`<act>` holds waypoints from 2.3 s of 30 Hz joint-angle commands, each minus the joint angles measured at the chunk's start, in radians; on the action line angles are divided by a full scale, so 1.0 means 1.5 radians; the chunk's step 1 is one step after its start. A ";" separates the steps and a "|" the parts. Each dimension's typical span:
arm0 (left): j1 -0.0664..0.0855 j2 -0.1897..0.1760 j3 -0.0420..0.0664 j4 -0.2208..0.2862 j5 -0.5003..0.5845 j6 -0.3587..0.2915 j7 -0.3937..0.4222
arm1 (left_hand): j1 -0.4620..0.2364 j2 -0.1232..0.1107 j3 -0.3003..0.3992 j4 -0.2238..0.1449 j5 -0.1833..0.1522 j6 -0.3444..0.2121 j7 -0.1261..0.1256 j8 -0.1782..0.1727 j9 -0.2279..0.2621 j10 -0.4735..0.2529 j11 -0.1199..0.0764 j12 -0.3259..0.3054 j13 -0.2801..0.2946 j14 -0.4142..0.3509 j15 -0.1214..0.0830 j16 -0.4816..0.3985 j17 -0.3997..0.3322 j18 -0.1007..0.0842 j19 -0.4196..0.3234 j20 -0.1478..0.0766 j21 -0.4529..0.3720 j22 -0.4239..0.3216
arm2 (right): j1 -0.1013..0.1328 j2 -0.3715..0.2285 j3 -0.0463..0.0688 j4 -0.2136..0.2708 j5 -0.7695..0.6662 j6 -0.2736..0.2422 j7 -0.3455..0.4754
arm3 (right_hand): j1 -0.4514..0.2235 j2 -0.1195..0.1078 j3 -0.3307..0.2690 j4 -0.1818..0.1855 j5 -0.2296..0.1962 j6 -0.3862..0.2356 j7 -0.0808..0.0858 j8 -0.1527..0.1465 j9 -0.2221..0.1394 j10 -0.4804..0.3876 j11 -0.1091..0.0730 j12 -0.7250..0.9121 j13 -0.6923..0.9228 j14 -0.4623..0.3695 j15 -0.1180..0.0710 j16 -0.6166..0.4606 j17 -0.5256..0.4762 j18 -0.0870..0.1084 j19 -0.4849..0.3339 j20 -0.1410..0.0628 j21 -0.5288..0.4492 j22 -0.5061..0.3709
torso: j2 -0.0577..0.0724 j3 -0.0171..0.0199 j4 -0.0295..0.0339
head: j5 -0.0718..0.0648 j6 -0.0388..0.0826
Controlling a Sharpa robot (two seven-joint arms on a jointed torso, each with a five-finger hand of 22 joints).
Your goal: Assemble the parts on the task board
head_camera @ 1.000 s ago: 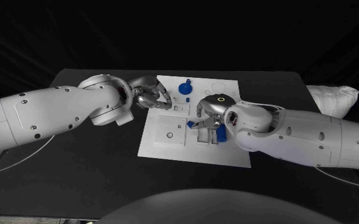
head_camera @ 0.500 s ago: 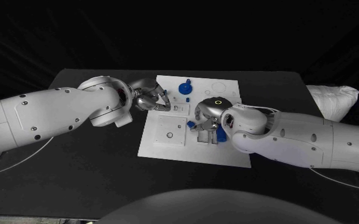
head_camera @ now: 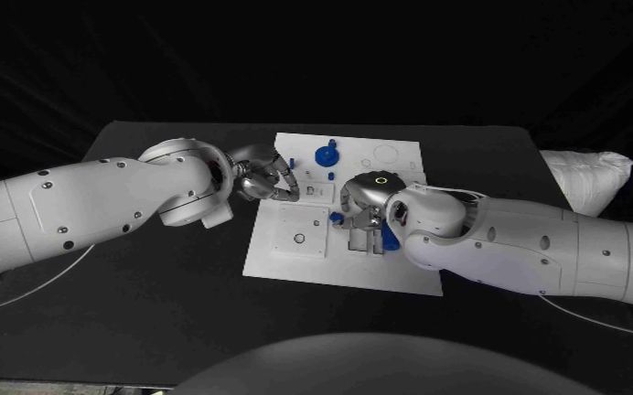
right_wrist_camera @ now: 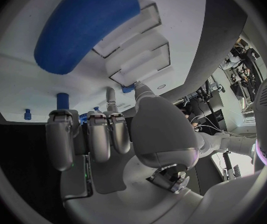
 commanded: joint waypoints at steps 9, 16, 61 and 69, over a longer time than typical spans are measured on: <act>-0.005 0.002 0.000 -0.002 -0.002 0.016 0.000 | 0.007 0.004 -0.006 0.002 0.009 0.002 0.003 -0.005 -0.003 0.060 0.000 -0.006 0.162 0.071 0.003 0.002 0.175 -0.003 -0.005 -0.001 -0.004 0.040 | -0.006 0.006 -0.001 -0.005 0.006 -0.020 0.041 | 0.084 -0.005 0.051 -0.071 0.153 0.001 -0.010 0.012 0.049 0.069 -0.008 0.003 0.175 0.070 -0.005 0.002 0.175 0.004 0.024 -0.005 -0.005 0.151 | 0.000 0.0003 -0.0003 | 0.000 0.000; -0.007 0.001 0.000 -0.003 -0.002 0.015 0.001 | 0.008 0.004 -0.006 0.002 0.010 0.003 0.003 -0.005 -0.003 0.059 0.000 -0.006 0.162 0.071 0.003 0.002 0.175 -0.004 -0.005 -0.001 -0.004 0.040 | -0.007 0.004 -0.001 -0.008 0.011 -0.040 0.061 | 0.093 -0.021 0.099 -0.095 0.255 0.009 -0.009 0.008 0.070 0.069 -0.008 0.003 0.175 0.070 -0.004 0.002 0.175 0.004 0.023 -0.006 -0.007 0.150 | 0.000 0.0003 -0.0002 | 0.001 0.000; -0.029 0.047 0.001 -0.028 0.083 0.005 0.113 | 0.012 -0.004 -0.072 0.052 -0.004 -0.071 0.040 -0.078 -0.090 0.037 0.032 -0.022 0.133 0.071 0.031 0.002 0.175 0.000 -0.022 0.024 -0.023 0.034 | 0.035 -0.056 0.002 0.089 -0.026 -0.128 0.144 | 0.051 -0.036 0.147 -0.098 0.223 0.036 -0.029 0.011 0.118 0.069 -0.027 0.003 0.175 0.070 -0.021 0.002 0.175 0.001 0.031 -0.020 0.005 0.155 | 0.000 0.0002 -0.0006 | 0.018 0.000; -0.031 0.048 0.001 -0.028 0.096 0.024 0.107 | 0.012 0.003 -0.085 0.051 0.007 -0.052 0.037 -0.071 -0.100 0.037 0.031 -0.021 0.135 0.071 0.031 0.002 0.175 0.000 -0.021 0.026 -0.023 0.037 | 0.034 -0.055 0.002 0.091 -0.036 -0.140 0.153 | 0.053 -0.036 0.150 -0.100 0.219 0.035 -0.028 0.010 0.120 0.069 -0.027 0.003 0.175 0.070 -0.021 0.002 0.175 0.000 0.031 -0.021 0.005 0.155 | 0.000 0.0003 -0.0002 | 0.020 0.000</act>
